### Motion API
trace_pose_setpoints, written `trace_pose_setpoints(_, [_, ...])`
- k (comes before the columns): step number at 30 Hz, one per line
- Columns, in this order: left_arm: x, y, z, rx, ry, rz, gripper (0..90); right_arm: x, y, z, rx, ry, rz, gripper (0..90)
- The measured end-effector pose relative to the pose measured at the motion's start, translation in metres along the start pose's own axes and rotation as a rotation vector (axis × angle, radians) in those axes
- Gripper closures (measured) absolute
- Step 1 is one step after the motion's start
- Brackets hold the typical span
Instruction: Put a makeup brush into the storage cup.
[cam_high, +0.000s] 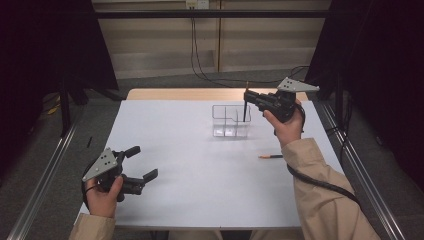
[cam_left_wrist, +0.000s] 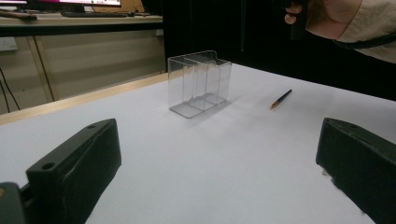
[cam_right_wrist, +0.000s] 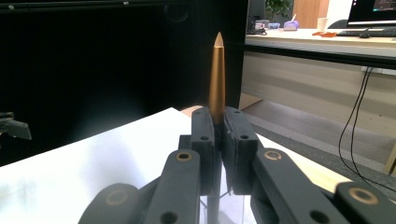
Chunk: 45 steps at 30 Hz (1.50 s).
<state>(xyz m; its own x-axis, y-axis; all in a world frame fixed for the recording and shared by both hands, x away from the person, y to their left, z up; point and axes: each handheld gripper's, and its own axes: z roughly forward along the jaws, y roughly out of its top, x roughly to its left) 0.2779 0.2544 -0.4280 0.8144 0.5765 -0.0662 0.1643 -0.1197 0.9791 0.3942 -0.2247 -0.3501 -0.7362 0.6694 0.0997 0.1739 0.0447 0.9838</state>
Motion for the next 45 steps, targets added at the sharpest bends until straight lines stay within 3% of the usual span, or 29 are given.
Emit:
trace_pose_setpoints(22, [-0.001, 0.001, 0.000, -0.005, 0.000, 0.009, 0.0, -0.011, 0.008, 0.012, -0.026, -0.050, -0.006, 83.5])
trace_pose_setpoints(33, [-0.001, 0.001, 0.001, -0.003, -0.001, 0.012, 0.0, -0.012, 0.008, 0.020, -0.010, -0.061, -0.026, 83.5])
trace_pose_setpoints(45, [-0.002, 0.001, 0.002, -0.002, -0.009, 0.014, 0.0, -0.019, 0.006, 0.022, -0.009, -0.081, -0.012, 83.5])
